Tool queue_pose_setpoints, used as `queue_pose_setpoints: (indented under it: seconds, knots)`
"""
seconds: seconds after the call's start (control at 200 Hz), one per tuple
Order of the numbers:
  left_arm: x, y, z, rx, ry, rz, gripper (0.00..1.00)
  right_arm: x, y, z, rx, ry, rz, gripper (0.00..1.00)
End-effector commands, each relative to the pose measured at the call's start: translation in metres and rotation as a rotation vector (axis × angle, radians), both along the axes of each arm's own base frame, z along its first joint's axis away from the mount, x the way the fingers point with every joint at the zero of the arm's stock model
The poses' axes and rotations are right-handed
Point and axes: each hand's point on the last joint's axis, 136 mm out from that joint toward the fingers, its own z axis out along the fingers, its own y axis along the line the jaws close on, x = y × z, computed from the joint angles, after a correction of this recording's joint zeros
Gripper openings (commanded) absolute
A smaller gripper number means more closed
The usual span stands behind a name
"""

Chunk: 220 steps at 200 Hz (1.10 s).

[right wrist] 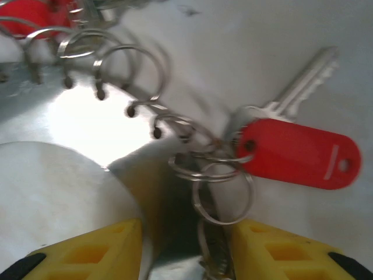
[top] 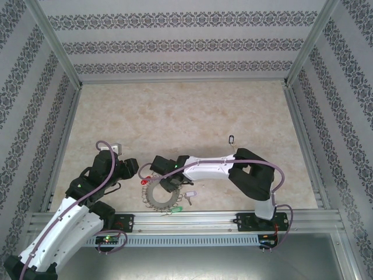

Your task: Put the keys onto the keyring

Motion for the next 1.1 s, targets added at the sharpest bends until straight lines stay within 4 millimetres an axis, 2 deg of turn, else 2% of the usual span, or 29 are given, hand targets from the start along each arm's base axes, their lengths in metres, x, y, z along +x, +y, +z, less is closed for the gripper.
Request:
queue_pose_setpoints:
  seconds: [0.0, 0.04, 0.185, 0.265, 0.37, 0.425, 0.545, 0.575, 0.659, 0.824, 0.874, 0.929, 0.969, 1.004, 1.049, 1.094]
  knots:
    - [0.005, -0.003, 0.01, -0.008, -0.019, -0.012, 0.53, 0.031, -0.041, -0.003, -0.072, -0.044, -0.102, 0.38]
    - [0.005, -0.004, 0.009, -0.01, -0.013, -0.015, 0.54, 0.034, -0.044, 0.0, -0.059, -0.042, -0.112, 0.33]
    - [0.006, -0.007, 0.008, -0.023, -0.006, -0.023, 0.54, 0.043, -0.05, 0.011, -0.04, -0.06, -0.133, 0.37]
    - [0.007, -0.012, 0.008, -0.04, -0.014, -0.045, 0.54, 0.044, -0.049, 0.017, -0.015, -0.054, -0.137, 0.32]
    - [0.01, -0.023, 0.004, -0.077, 0.0, -0.077, 0.61, 0.049, -0.05, 0.031, 0.05, -0.063, -0.179, 0.34]
    - [0.011, -0.033, 0.001, -0.111, 0.022, -0.114, 0.63, 0.053, -0.05, 0.041, 0.094, -0.089, -0.198, 0.33]
    - [0.017, -0.059, -0.005, -0.206, 0.069, -0.182, 0.78, 0.06, -0.051, 0.06, 0.196, -0.112, -0.244, 0.33]
    - [0.02, -0.067, -0.002, -0.234, 0.065, -0.211, 0.79, 0.062, -0.052, 0.063, 0.213, -0.123, -0.247, 0.33]
    - [0.027, -0.083, -0.002, -0.264, 0.063, -0.291, 0.82, 0.063, -0.051, 0.065, 0.252, -0.122, -0.244, 0.32]
    - [0.032, -0.098, -0.031, -0.242, 0.19, -0.384, 0.82, 0.059, -0.043, 0.063, 0.335, -0.034, -0.234, 0.3]
    - [0.032, -0.105, -0.041, -0.27, 0.238, -0.394, 0.77, 0.059, -0.039, 0.065, 0.367, -0.001, -0.249, 0.3]
    - [0.033, -0.107, -0.05, -0.276, 0.278, -0.384, 0.7, 0.061, -0.044, 0.062, 0.364, 0.029, -0.299, 0.36]
    - [0.031, -0.107, -0.055, -0.28, 0.307, -0.379, 0.69, 0.062, -0.051, 0.055, 0.359, 0.065, -0.354, 0.36]
    - [0.028, -0.102, -0.06, -0.255, 0.348, -0.355, 0.69, 0.058, -0.048, 0.052, 0.403, 0.14, -0.366, 0.36]
    - [0.025, -0.095, -0.065, -0.216, 0.386, -0.331, 0.69, 0.055, -0.045, 0.048, 0.451, 0.237, -0.391, 0.38]
    - [0.022, -0.09, -0.068, -0.197, 0.408, -0.314, 0.68, 0.055, -0.052, 0.04, 0.44, 0.272, -0.459, 0.42]
